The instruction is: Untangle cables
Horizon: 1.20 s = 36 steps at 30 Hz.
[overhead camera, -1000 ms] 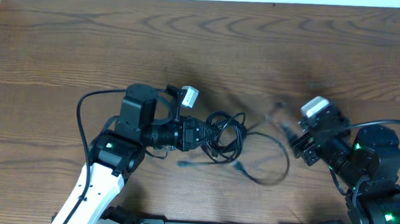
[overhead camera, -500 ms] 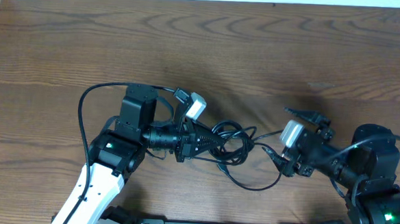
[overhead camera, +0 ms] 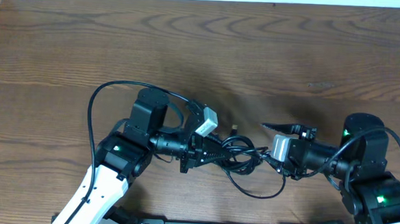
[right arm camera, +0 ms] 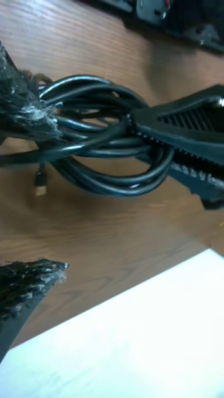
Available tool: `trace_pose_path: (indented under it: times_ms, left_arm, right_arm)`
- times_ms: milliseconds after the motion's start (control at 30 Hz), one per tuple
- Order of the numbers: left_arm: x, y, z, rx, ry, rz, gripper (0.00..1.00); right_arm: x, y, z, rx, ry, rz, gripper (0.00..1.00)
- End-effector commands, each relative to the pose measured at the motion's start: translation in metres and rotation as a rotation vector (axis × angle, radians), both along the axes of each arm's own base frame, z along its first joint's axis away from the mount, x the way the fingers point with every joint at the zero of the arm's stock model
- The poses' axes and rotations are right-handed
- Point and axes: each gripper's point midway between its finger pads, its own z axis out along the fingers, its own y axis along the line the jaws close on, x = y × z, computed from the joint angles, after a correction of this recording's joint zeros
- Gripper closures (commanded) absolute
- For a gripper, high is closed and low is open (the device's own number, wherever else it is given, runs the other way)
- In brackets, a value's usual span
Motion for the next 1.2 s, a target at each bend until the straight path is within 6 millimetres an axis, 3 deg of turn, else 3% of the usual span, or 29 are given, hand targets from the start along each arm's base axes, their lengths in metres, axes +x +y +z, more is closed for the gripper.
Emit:
trace_pose_path:
  times_ms: [0, 133, 200, 267, 300, 533, 700, 933, 1167]
  left_arm:
    - [-0.004, -0.001, 0.014, -0.037, -0.076, -0.037, 0.93]
    - [-0.004, -0.001, 0.015, -0.039, -0.082, -0.037, 0.93]
    - [-0.003, -0.001, 0.016, -0.043, -0.088, -0.037, 0.93]
    - [-0.002, -0.002, 0.017, -0.047, -0.091, -0.034, 0.93]
    - [-0.001, -0.002, 0.019, -0.051, -0.091, -0.032, 0.93]
    - [0.003, -0.004, 0.027, -0.072, -0.079, -0.015, 0.93]
    - [0.014, -0.004, 0.021, -0.034, -0.002, 0.066, 0.93]
    - [0.055, 0.013, -0.014, 0.13, 0.228, 0.419, 0.93]
    - [0.072, 0.041, -0.051, 0.278, 0.413, 0.7, 0.92]
  right_arm:
    - [-0.008, 0.005, 0.005, 0.034, 0.008, 0.064, 0.44]
    - [-0.014, 0.007, 0.003, 0.043, 0.04, 0.088, 0.47]
    - [-0.015, 0.008, 0.001, 0.038, 0.047, 0.095, 0.56]
    - [-0.017, 0.009, -0.001, 0.032, 0.048, 0.105, 0.93]
    - [-0.017, 0.009, -0.001, 0.032, 0.049, 0.106, 0.99]
    - [-0.014, 0.008, -0.007, 0.014, 0.07, 0.091, 0.99]
    - [-0.004, 0.006, -0.004, 0.014, 0.058, 0.042, 0.99]
    - [0.03, -0.001, 0.036, 0.195, 0.136, -0.185, 0.99]
    - [0.053, -0.028, 0.068, 0.36, 0.176, -0.421, 0.99]
